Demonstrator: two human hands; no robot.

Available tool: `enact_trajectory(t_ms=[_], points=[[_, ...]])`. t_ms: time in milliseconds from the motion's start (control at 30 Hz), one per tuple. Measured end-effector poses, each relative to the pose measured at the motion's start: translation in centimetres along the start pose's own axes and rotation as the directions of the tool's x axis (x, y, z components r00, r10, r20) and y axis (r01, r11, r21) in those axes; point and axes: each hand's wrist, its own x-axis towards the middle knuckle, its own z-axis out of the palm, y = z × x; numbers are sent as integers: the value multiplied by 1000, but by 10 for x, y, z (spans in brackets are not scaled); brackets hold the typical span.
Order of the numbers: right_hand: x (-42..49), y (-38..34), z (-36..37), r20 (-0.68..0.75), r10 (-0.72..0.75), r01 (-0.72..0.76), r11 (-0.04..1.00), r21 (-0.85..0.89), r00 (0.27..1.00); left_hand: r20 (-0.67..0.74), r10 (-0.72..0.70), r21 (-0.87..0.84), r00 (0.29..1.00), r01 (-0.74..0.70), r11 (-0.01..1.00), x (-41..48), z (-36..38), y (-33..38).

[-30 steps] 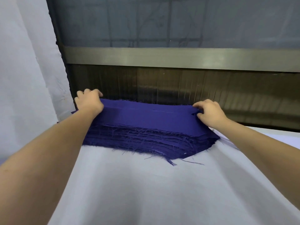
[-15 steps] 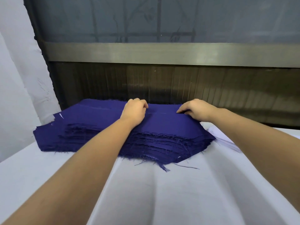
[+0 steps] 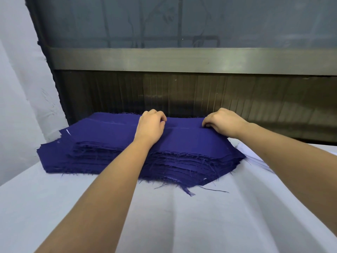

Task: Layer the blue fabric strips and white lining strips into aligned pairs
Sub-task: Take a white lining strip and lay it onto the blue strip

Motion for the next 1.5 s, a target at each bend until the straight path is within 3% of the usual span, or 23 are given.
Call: enact_trajectory(t_ms=[167, 400, 600, 1033, 1267, 1400, 1500], points=[[1, 1, -5, -148, 32, -32, 999, 3, 988, -31, -12, -10, 999, 12, 1000, -2, -3, 2], [6, 4, -20, -175, 172, -134, 968, 213, 969, -84, 22, -26, 996, -25, 999, -6, -7, 3], [12, 2, -24, -196, 337, -291, 928, 232, 921, -60, 60, -43, 996, -62, 997, -6, -7, 4], [24, -14, -21, -50, 512, -453, 798, 397, 858, -35, 186, -153, 982, -189, 970, -9, -13, 5], [29, -32, -15, -124, 394, -346, 891, 293, 911, 28, 193, -102, 981, -189, 977, -8, -9, 4], [36, -36, -17, -114, 469, -369, 803, 468, 876, 65, 209, -80, 976, -204, 976, -6, -9, 2], [37, -36, -22, -148, 499, -373, 785, 495, 854, 75, 217, -61, 973, -212, 975, -6, -9, 1]])
